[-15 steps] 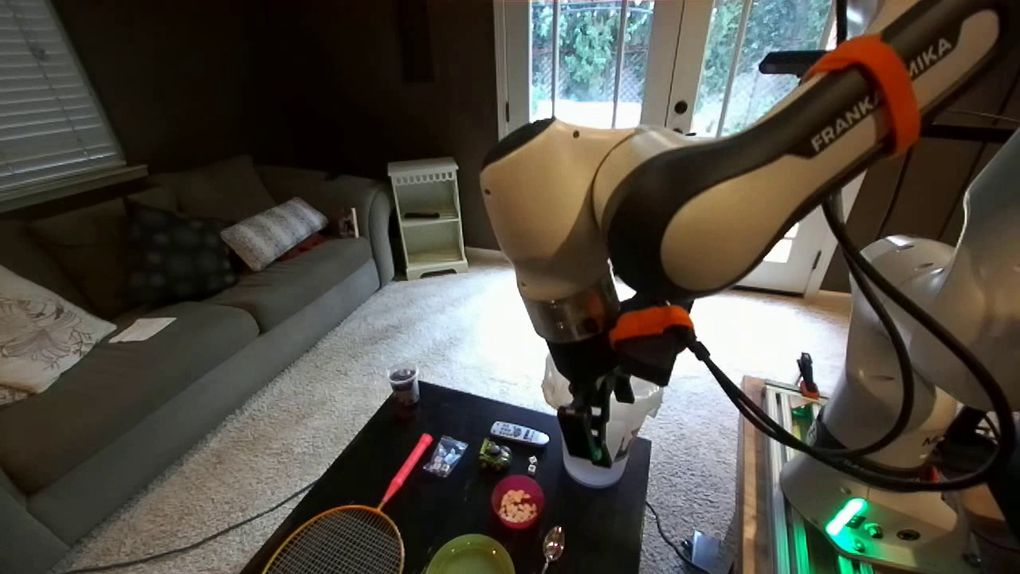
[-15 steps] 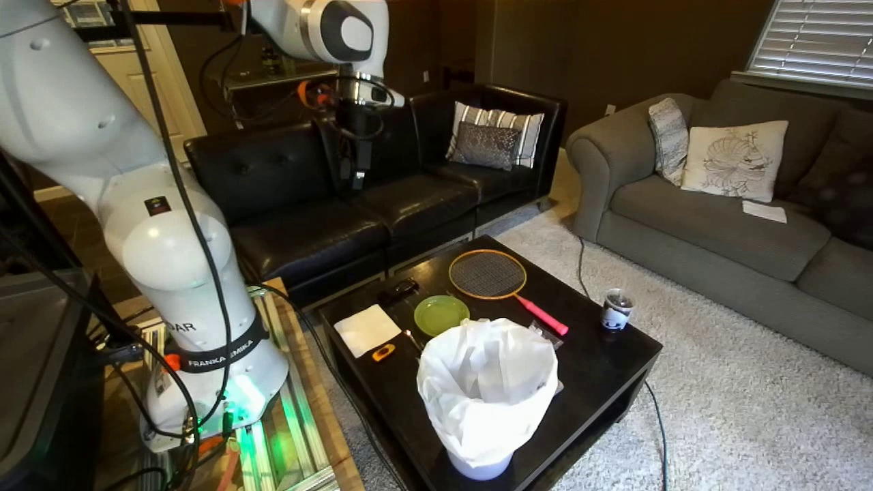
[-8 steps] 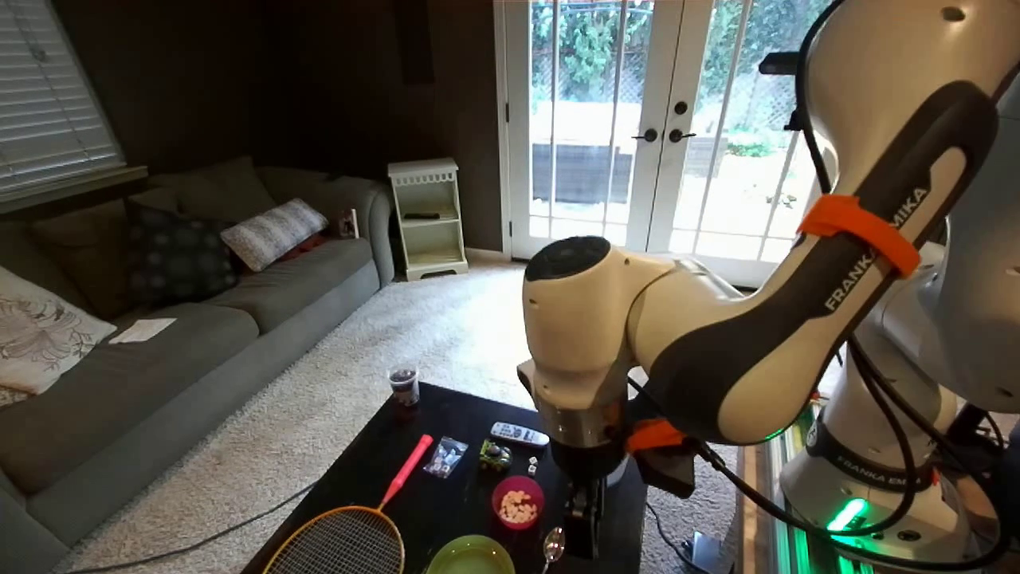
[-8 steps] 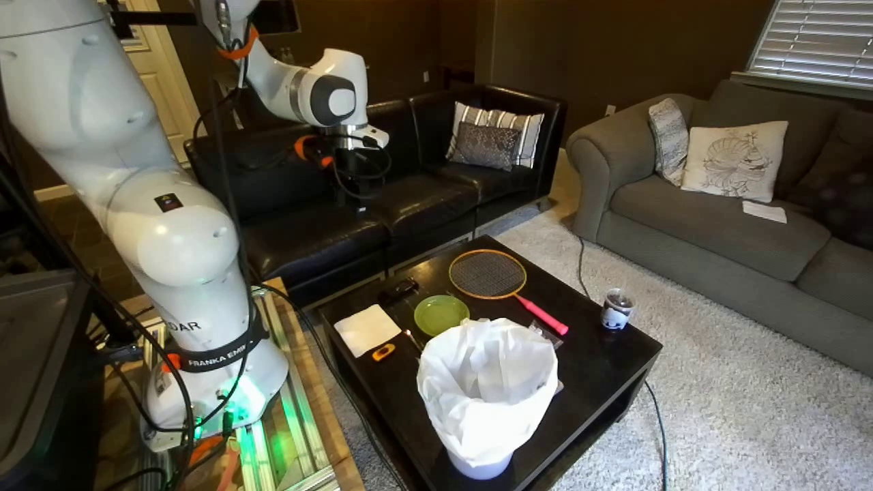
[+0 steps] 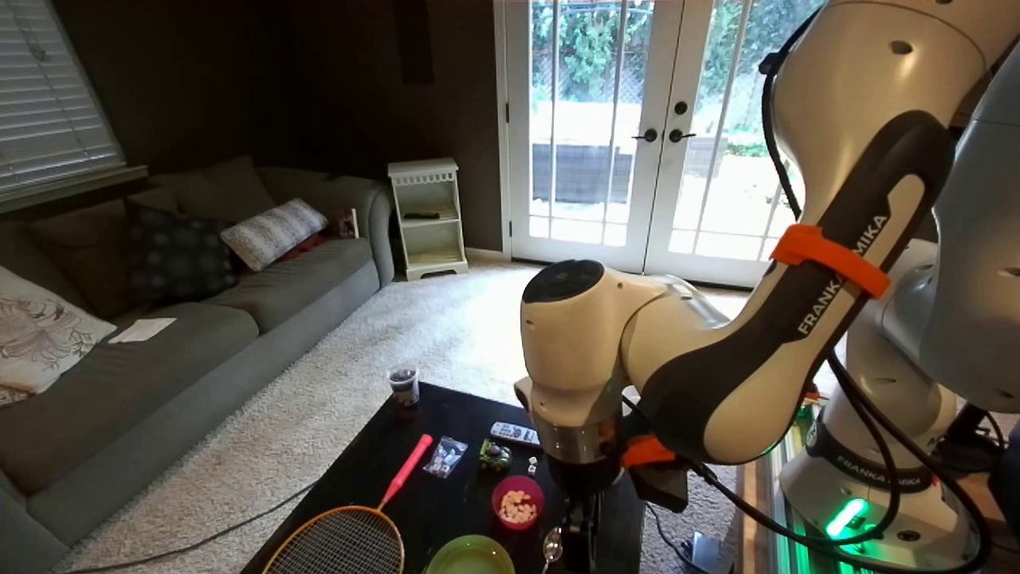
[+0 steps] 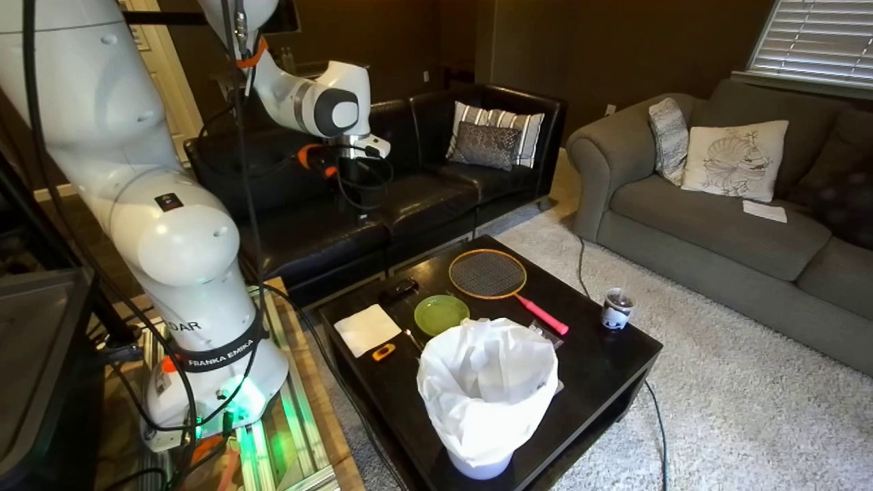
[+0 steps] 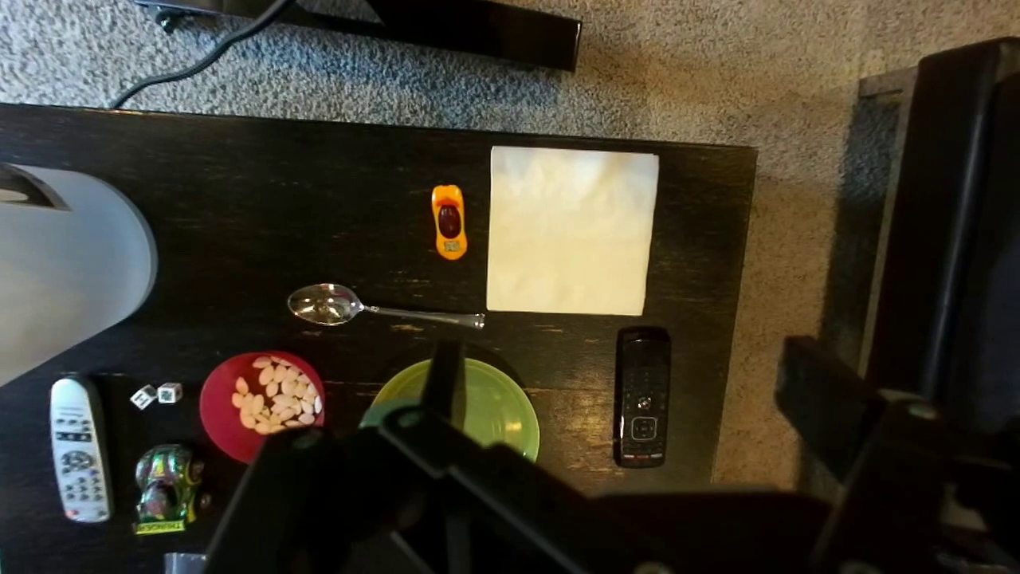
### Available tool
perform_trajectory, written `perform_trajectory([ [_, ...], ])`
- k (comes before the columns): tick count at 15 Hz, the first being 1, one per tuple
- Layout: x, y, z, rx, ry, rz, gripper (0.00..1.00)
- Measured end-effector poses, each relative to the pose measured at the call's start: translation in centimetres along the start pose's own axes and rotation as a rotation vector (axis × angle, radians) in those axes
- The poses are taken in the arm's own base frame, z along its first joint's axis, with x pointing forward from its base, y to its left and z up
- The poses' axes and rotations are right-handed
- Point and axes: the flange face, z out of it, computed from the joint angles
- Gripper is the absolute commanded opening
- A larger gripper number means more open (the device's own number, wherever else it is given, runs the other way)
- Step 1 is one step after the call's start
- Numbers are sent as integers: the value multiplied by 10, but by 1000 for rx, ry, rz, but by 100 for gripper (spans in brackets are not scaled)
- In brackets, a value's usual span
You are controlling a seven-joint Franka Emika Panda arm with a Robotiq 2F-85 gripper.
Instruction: Turn the orange object to the left
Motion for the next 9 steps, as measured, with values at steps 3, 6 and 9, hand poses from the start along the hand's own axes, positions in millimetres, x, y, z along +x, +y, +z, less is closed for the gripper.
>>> perform_trajectory([
  [3, -2, 0, 10, -3, -19, -5, 100],
  [6, -10, -5, 42, -6, -32, -38, 100],
  [9, -18, -11, 78, -8, -45, -84, 100],
])
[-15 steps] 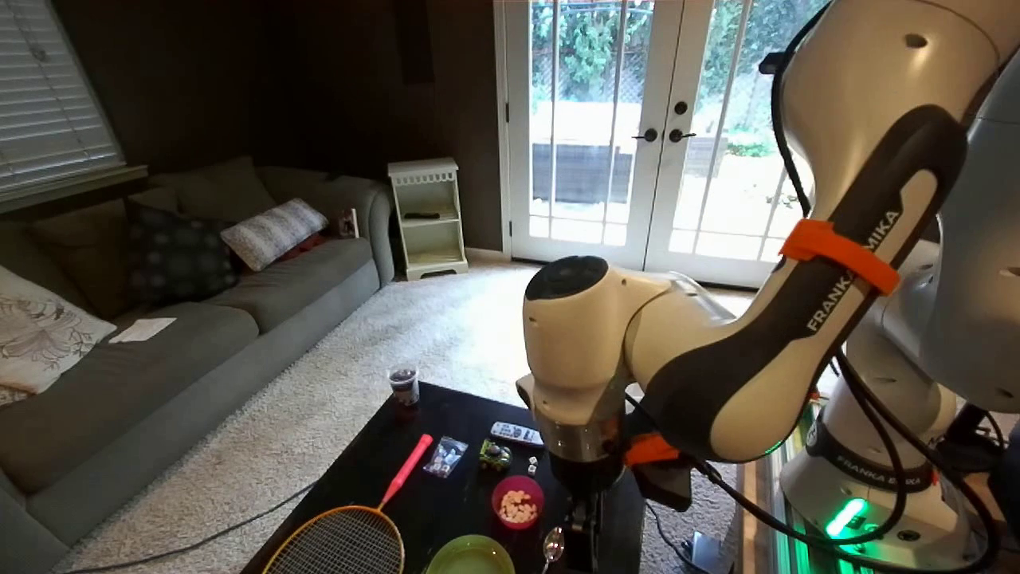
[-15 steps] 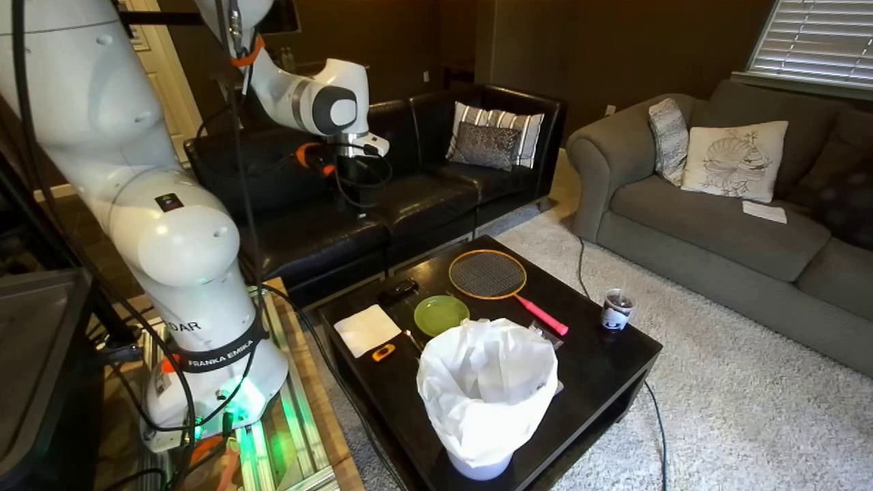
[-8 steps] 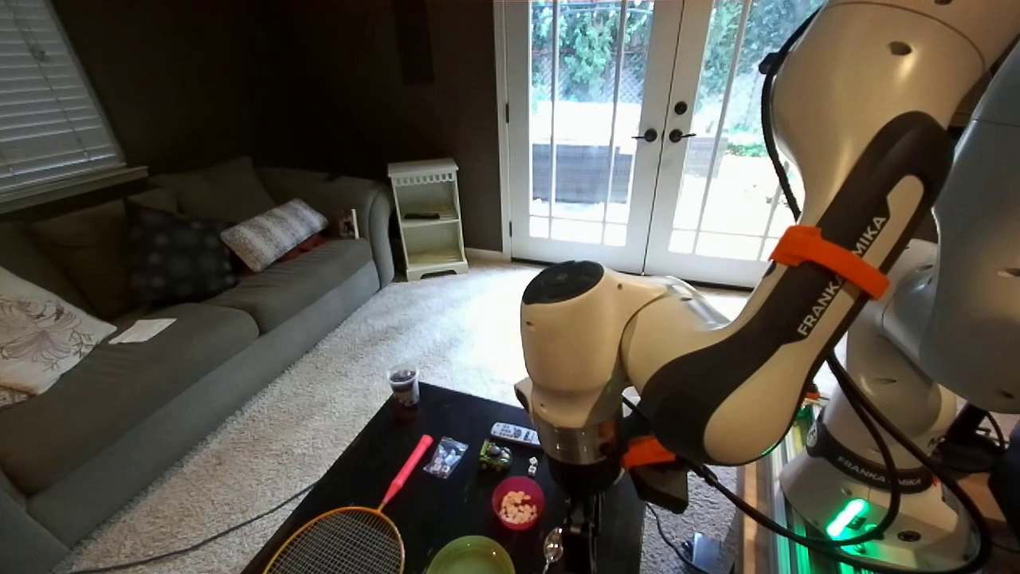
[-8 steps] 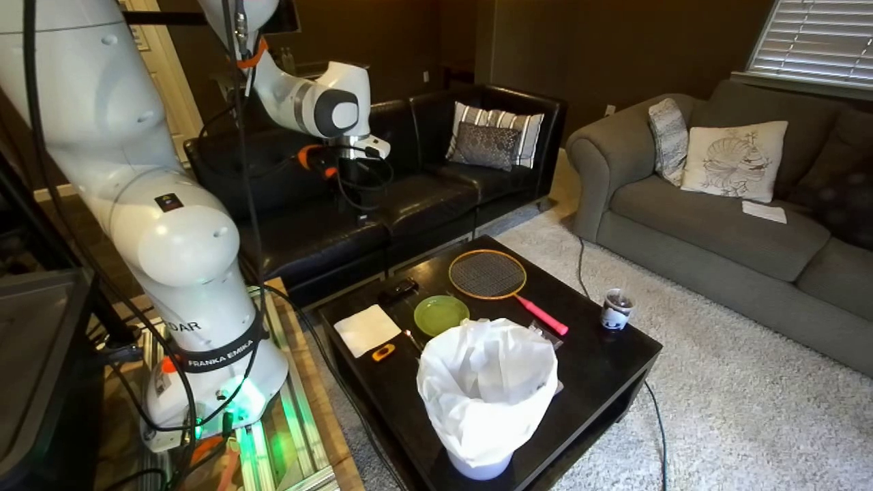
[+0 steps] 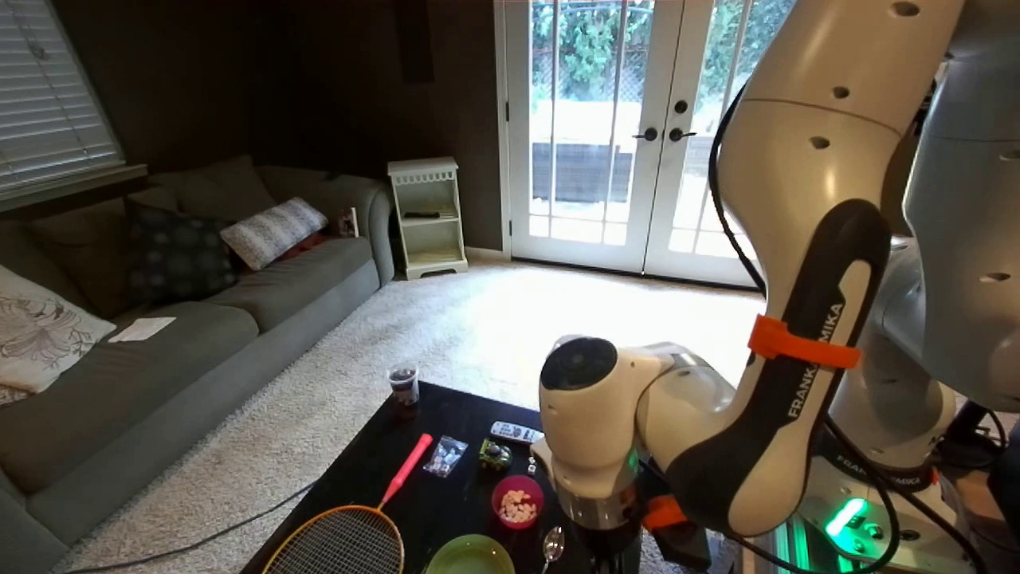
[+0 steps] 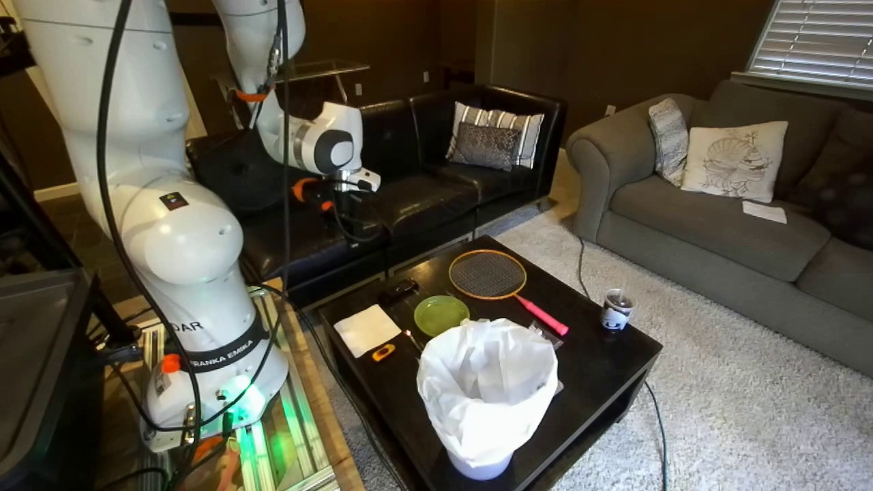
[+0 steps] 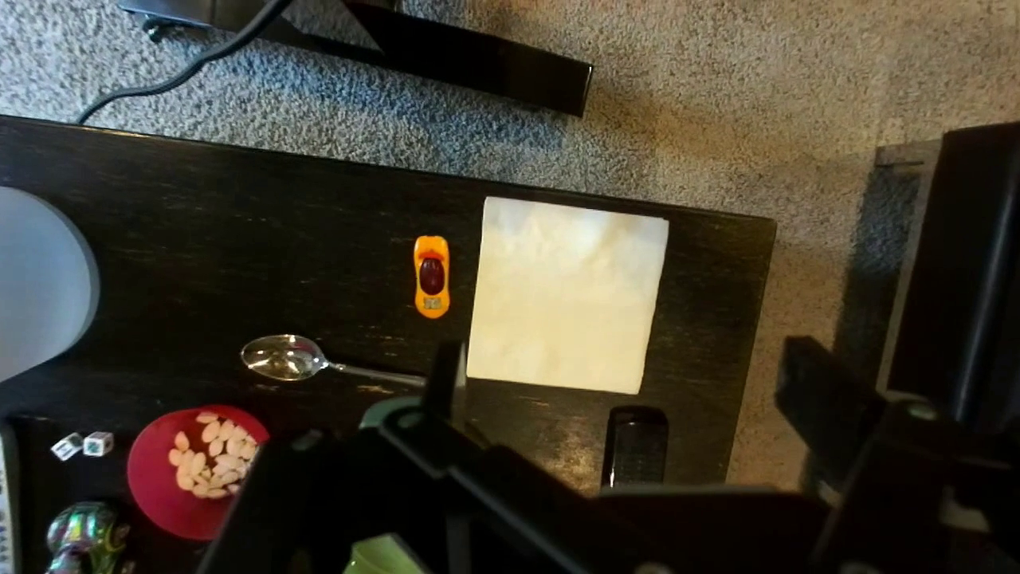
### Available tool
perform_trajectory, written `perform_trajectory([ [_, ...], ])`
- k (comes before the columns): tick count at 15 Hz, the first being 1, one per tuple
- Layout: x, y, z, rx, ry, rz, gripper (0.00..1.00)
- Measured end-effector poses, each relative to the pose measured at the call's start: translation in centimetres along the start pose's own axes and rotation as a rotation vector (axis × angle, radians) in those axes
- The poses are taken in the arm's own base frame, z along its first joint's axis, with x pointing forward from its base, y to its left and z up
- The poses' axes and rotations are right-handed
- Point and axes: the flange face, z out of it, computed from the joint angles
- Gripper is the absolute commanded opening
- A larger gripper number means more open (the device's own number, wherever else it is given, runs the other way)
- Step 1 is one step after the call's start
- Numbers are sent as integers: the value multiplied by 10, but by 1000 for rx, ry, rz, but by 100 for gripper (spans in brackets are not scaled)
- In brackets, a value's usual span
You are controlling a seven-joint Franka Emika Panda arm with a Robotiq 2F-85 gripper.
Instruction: Turn the orange object to the left
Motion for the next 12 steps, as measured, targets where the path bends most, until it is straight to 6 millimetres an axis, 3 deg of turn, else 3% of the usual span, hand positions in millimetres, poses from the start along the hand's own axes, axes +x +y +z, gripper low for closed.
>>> perform_trajectory([
  [6, -1, 2, 66, -28, 4, -34, 100],
  [12, 16, 6, 128, -39, -39, -15, 100],
])
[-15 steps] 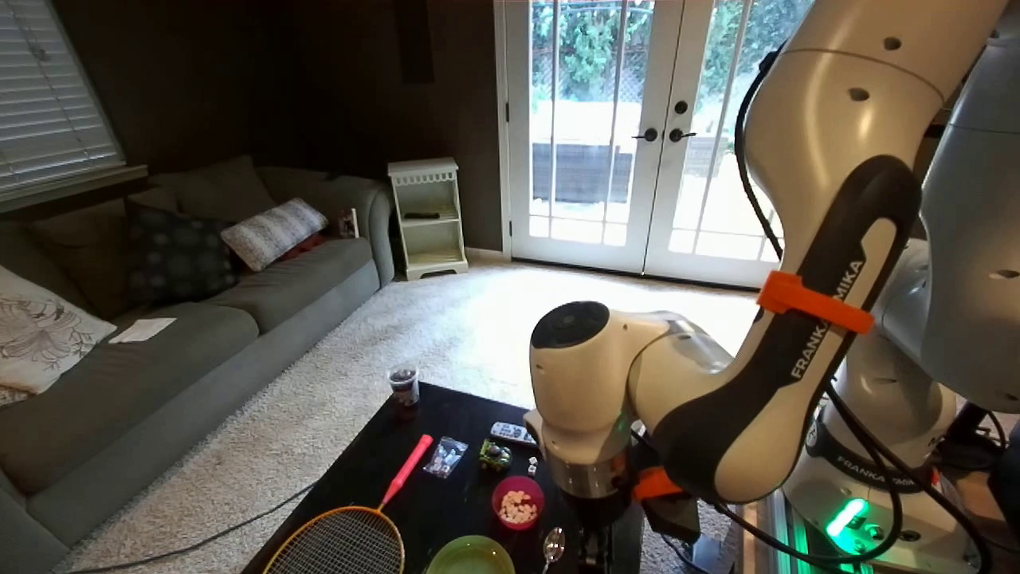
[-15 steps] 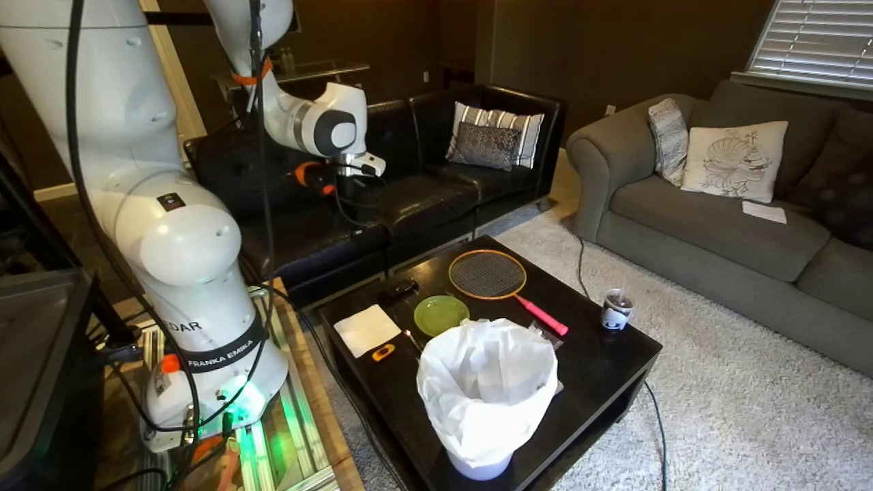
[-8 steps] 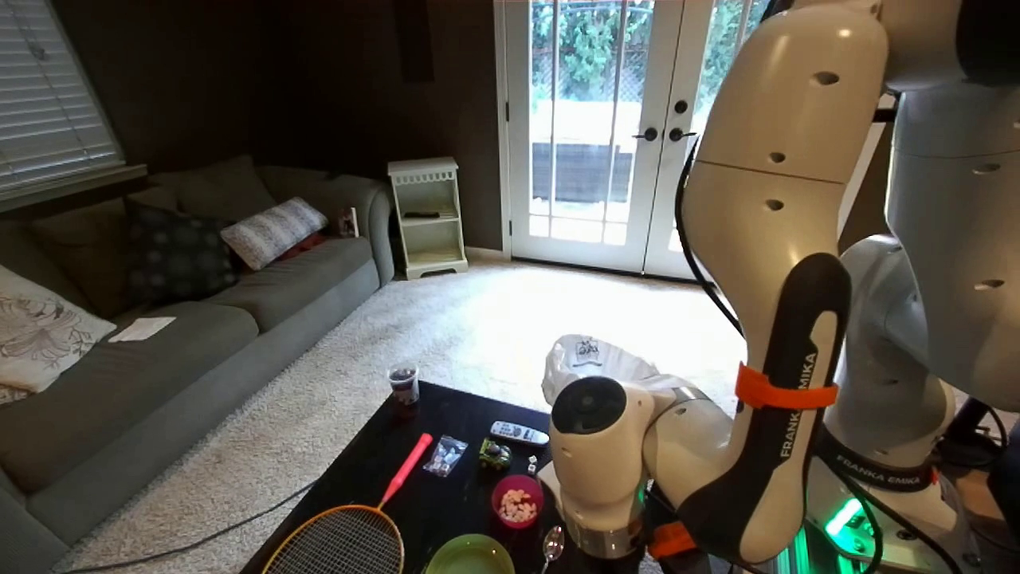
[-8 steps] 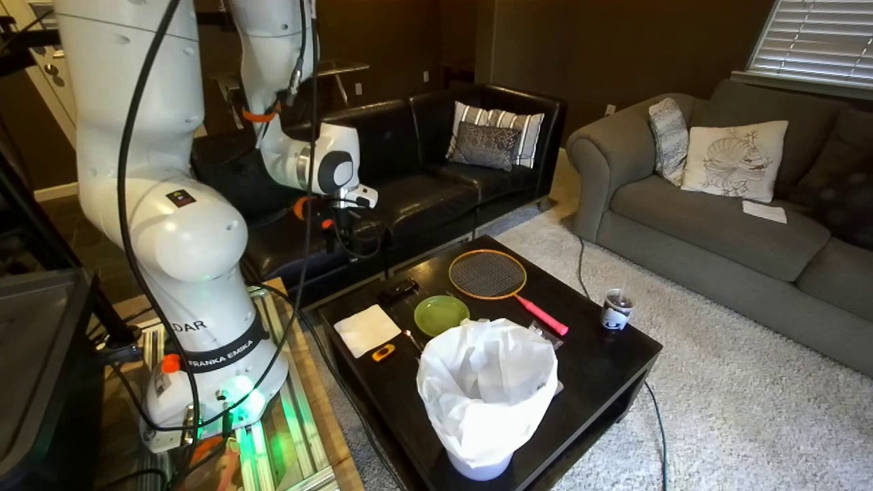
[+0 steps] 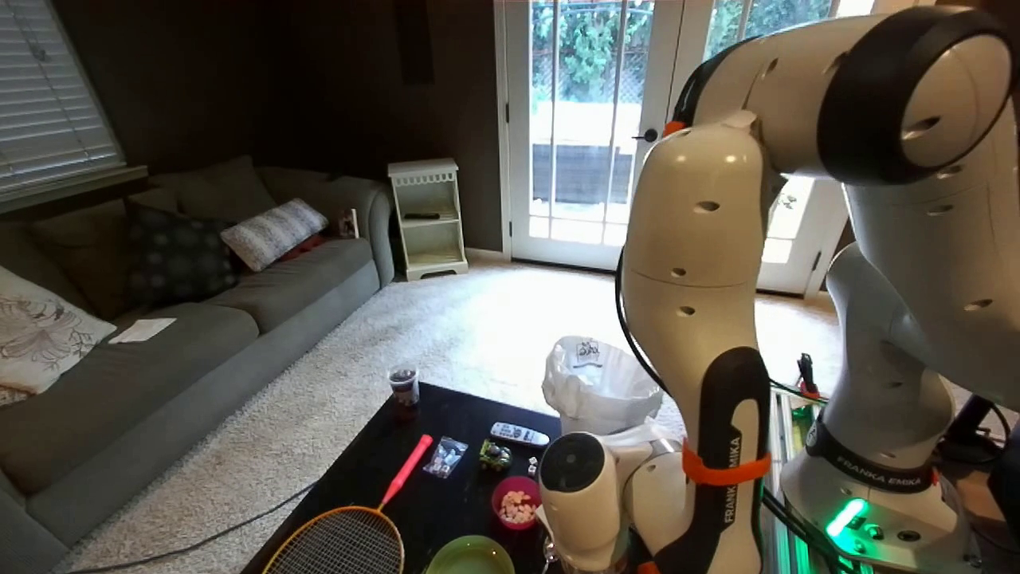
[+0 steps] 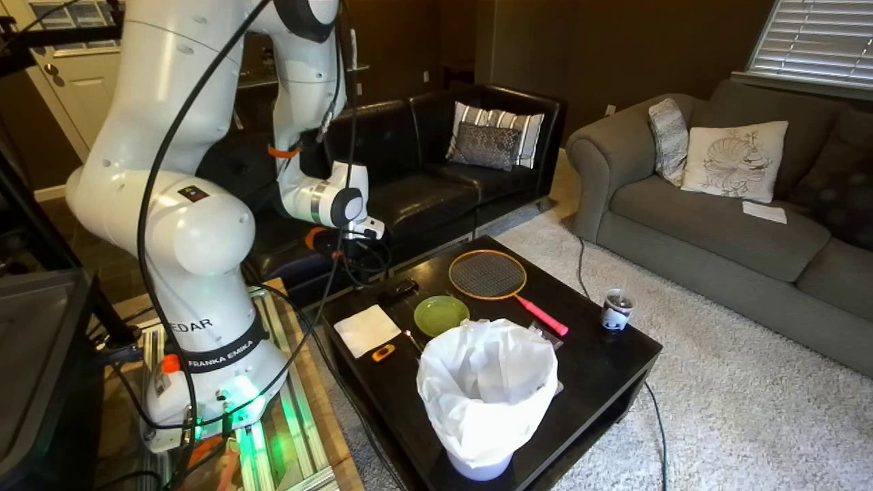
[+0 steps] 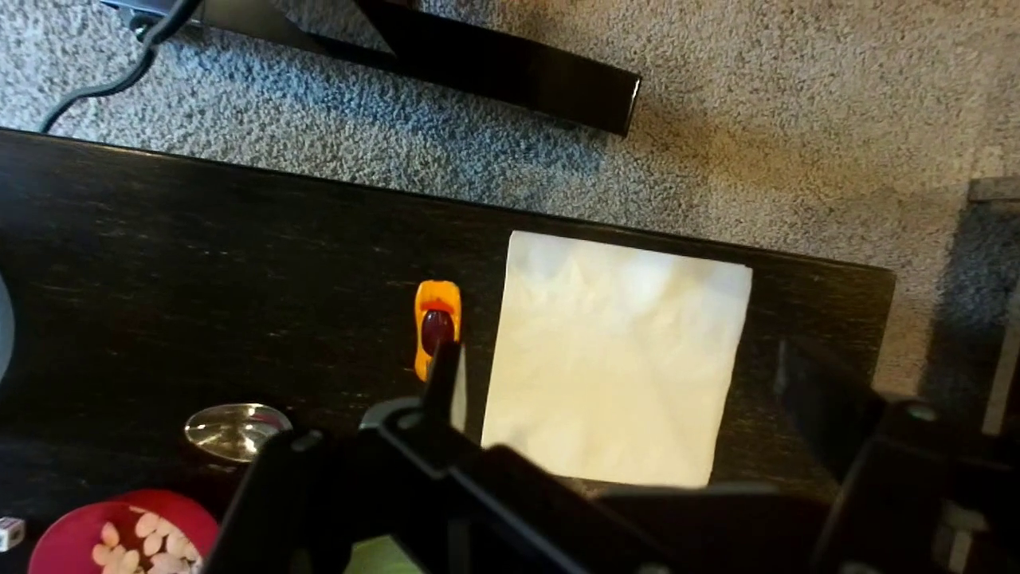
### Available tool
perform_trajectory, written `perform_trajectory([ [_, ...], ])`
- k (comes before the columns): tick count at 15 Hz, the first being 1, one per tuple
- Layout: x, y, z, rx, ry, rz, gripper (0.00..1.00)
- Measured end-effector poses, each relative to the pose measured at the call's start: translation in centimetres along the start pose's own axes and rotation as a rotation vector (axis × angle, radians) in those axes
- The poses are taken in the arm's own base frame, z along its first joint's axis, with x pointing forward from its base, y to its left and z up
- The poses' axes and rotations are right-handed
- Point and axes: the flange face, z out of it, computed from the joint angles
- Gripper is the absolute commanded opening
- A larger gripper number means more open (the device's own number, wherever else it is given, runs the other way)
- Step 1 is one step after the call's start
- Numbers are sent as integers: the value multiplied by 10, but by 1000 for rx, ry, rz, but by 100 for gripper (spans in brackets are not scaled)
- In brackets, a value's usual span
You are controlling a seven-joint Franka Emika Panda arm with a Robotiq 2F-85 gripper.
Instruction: Turn the orange object to the left
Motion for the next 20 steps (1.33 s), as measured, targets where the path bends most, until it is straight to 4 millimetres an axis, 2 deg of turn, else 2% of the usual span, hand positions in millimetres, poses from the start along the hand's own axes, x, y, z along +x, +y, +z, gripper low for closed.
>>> perform_trajectory([
  [4, 15, -7, 41, 17, -31, 0, 100],
  [7, 24, -10, 60, 24, -45, 4, 100],
  [14, 27, -10, 63, 23, -43, 8, 100],
  [20, 37, 14, 75, -54, -24, 21, 100],
])
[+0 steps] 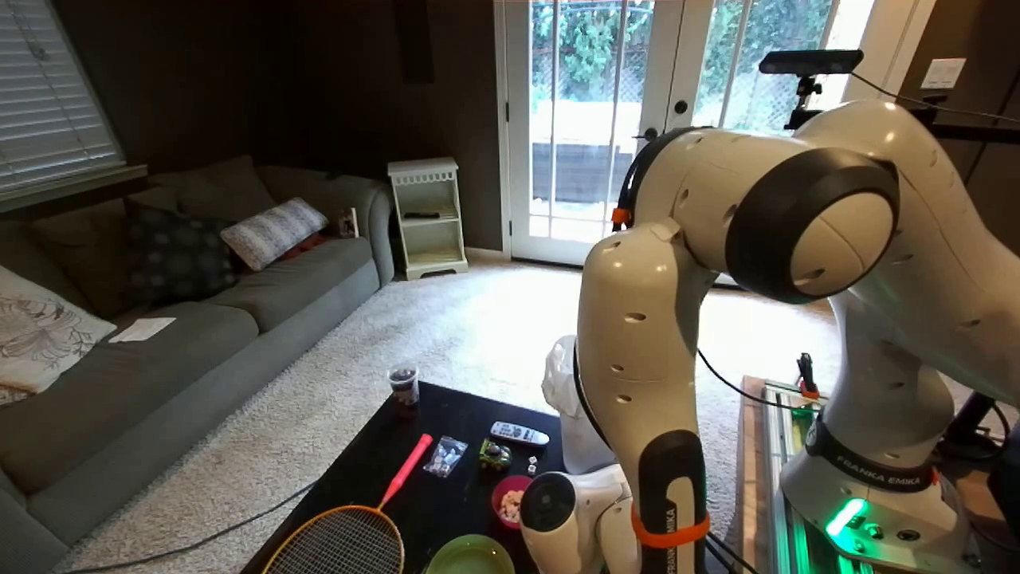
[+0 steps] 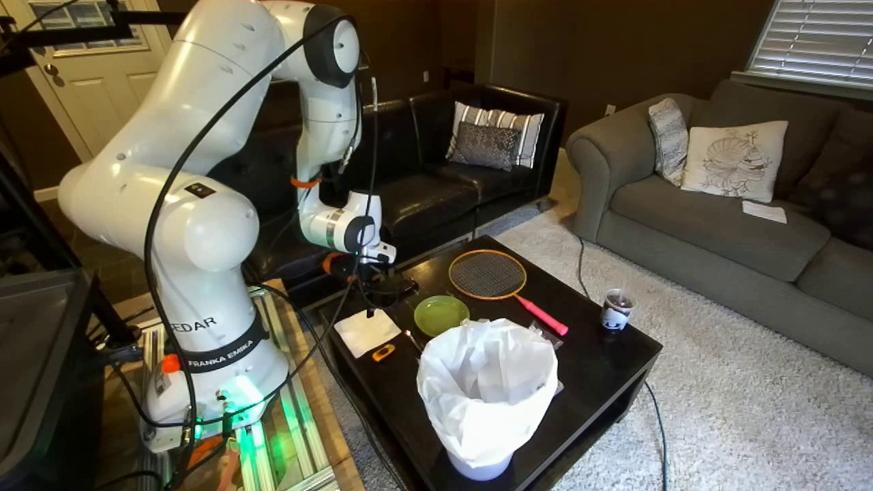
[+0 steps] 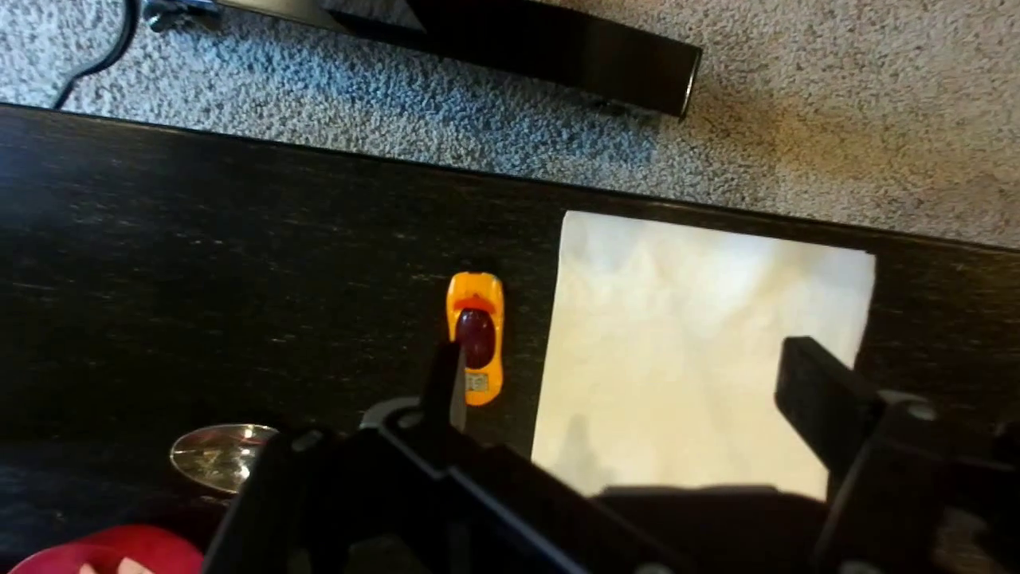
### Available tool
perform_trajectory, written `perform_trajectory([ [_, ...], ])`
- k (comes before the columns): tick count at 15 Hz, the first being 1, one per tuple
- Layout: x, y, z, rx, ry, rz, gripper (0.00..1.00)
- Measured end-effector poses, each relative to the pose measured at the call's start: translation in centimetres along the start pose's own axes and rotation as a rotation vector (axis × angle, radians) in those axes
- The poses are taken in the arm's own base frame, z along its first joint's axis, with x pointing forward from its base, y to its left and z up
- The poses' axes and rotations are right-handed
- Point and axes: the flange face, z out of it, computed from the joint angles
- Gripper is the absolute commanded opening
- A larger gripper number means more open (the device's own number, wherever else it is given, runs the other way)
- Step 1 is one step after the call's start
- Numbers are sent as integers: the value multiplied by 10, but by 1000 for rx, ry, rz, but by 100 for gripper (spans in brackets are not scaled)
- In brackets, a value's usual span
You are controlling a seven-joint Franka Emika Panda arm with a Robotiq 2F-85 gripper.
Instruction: Turn the orange object to the left
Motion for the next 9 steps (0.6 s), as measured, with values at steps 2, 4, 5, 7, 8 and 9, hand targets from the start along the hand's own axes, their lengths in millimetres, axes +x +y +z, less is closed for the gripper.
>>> perform_trajectory([
  [2, 3, 4, 11, -18, -1, 0, 100],
  [4, 6, 4, 22, -22, -5, -1, 100],
  [5, 8, 4, 28, -24, -8, -3, 100],
  [7, 11, 2, 37, -26, -12, -5, 100],
  [8, 13, 2, 41, -26, -14, -8, 100],
  [9, 15, 1, 45, -27, -14, -9, 100],
])
